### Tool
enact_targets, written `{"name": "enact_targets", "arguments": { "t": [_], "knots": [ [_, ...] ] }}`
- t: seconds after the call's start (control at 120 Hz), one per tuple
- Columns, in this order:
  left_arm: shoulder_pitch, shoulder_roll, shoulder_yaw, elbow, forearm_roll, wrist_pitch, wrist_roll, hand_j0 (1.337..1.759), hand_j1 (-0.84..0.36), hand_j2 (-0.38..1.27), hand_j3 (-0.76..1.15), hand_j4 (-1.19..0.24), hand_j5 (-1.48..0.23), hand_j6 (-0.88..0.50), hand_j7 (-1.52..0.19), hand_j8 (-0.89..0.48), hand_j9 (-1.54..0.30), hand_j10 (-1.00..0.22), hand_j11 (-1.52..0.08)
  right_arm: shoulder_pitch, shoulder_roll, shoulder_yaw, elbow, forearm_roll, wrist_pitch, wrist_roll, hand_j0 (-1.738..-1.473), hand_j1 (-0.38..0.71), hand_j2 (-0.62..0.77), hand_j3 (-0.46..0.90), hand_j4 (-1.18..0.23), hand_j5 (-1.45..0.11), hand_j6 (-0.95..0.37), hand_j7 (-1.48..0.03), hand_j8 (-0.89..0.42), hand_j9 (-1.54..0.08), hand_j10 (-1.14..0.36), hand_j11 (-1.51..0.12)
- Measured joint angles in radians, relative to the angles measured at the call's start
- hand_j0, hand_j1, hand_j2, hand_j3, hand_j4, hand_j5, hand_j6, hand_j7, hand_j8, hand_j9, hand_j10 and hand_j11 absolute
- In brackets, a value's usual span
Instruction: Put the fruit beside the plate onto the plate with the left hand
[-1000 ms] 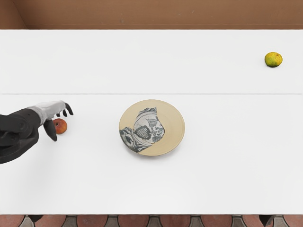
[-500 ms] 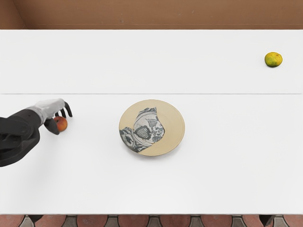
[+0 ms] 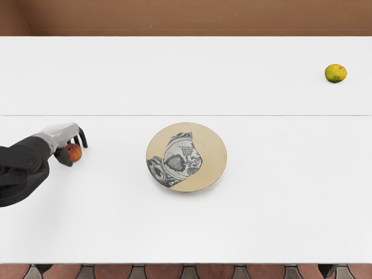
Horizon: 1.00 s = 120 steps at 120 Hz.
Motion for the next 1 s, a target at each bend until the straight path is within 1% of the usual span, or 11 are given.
{"name": "enact_targets", "arguments": {
  "t": [0.183, 0.283, 0.4, 0.442, 0.492, 0.542, 0.567, 0.608, 0.808, 0.95, 1.0],
  "knots": [
    [0.006, -0.006, 0.000, 0.011, -0.004, -0.001, 0.000, 1.649, -0.25, 0.15, 0.00, -0.67, -0.84, -0.53, -0.85, -0.46, -0.89, -0.64, -0.89, 0.000, 0.000, 0.000, 0.000, 0.000, 0.000, 0.000, -1.658, -0.31, -0.01, 0.00, -0.03, -0.04, -0.03, -0.04, -0.03, -0.04, -0.03, -0.04],
    [0.011, -0.011, 0.000, 0.016, -0.005, -0.001, 0.001, 1.649, -0.29, 0.25, 0.00, -0.72, -0.92, -0.49, -0.93, -0.44, -0.97, -0.68, -0.97, 0.000, 0.000, 0.000, 0.000, 0.000, 0.000, 0.000, -1.658, -0.31, -0.01, 0.00, -0.03, -0.04, -0.03, -0.04, -0.03, -0.04, -0.03, -0.04],
    [0.015, -0.014, -0.001, 0.023, -0.002, -0.002, 0.001, 1.643, -0.24, 0.17, 0.00, -0.77, -1.02, -0.48, -1.04, -0.40, -1.07, -0.68, -1.07, 0.000, 0.000, 0.000, 0.000, 0.000, 0.000, 0.000, -1.658, -0.31, -0.01, 0.00, -0.03, -0.04, -0.03, -0.04, -0.03, -0.04, -0.03, -0.04],
    [0.018, -0.018, -0.001, 0.026, -0.001, -0.002, 0.002, 1.649, -0.25, 0.10, 0.18, -0.79, -1.04, -0.45, -1.06, -0.38, -1.09, -0.67, -1.10, 0.000, 0.000, 0.000, 0.000, 0.000, 0.000, 0.000, -1.658, -0.31, -0.01, 0.00, -0.03, -0.04, -0.03, -0.04, -0.03, -0.04, -0.03, -0.04],
    [0.020, -0.020, -0.001, 0.029, -0.001, -0.001, 0.003, 1.648, -0.28, 0.11, 0.28, -0.81, -1.06, -0.41, -1.08, -0.34, -1.11, -0.66, -1.12, 0.000, 0.000, 0.000, 0.000, 0.000, 0.000, 0.000, -1.658, -0.31, -0.01, 0.00, -0.03, -0.04, -0.03, -0.04, -0.03, -0.04, -0.03, -0.04],
    [0.020, -0.021, -0.002, 0.032, -0.004, -0.001, 0.003, 1.648, -0.31, 0.15, 0.26, -0.82, -1.08, -0.38, -1.10, -0.32, -1.13, -0.70, -1.13, 0.000, 0.000, 0.000, 0.000, 0.000, 0.000, 0.000, -1.658, -0.31, -0.01, 0.00, -0.03, -0.04, -0.03, -0.04, -0.03, -0.04, -0.03, -0.04],
    [0.020, -0.021, -0.002, 0.033, -0.006, 0.000, 0.002, 1.649, -0.35, 0.25, 0.24, -0.83, -1.08, -0.37, -1.10, -0.27, -1.13, -0.71, -1.14, 0.000, 0.000, 0.000, 0.000, 0.000, 0.000, 0.000, -1.658, -0.31, -0.01, 0.00, -0.03, -0.04, -0.03, -0.04, -0.03, -0.04, -0.03, -0.04],
    [0.020, -0.022, -0.002, 0.034, -0.007, 0.000, 0.001, 1.649, -0.43, 0.40, 0.23, -0.84, -1.09, -0.33, -1.11, -0.27, -1.14, -0.70, -1.16, 0.000, 0.000, 0.000, 0.000, 0.000, 0.000, 0.000, -1.658, -0.31, -0.01, 0.00, -0.03, -0.04, -0.03, -0.04, -0.03, -0.04, -0.03, -0.04],
    [0.017, -0.020, -0.005, 0.034, -0.020, -0.004, -0.002, 1.645, -0.44, 0.36, 0.09, -0.85, -1.13, -0.29, -1.14, -0.23, -1.16, -0.67, -1.19, 0.000, 0.000, 0.000, 0.000, 0.000, 0.000, 0.000, -1.658, -0.31, -0.01, 0.00, -0.03, -0.04, -0.03, -0.04, -0.03, -0.04, -0.03, -0.04],
    [-0.011, -0.009, -0.009, 0.029, -0.034, -0.019, -0.002, 1.644, -0.39, 0.28, 0.04, -0.84, -1.17, -0.30, -1.16, -0.23, -1.17, -0.67, -1.19, 0.000, 0.000, 0.000, 0.000, 0.000, 0.000, 0.000, -1.658, -0.31, -0.01, 0.00, -0.03, -0.04, -0.03, -0.04, -0.03, -0.04, -0.03, -0.04],
    [-0.030, 0.006, -0.011, 0.024, -0.038, -0.023, -0.002, 1.643, -0.40, 0.26, 0.03, -0.84, -1.18, -0.29, -1.16, -0.23, -1.17, -0.67, -1.19, 0.000, 0.000, 0.000, 0.000, 0.000, 0.000, 0.000, -1.658, -0.31, -0.01, 0.00, -0.03, -0.04, -0.03, -0.04, -0.03, -0.04, -0.03, -0.04]
  ]
}}
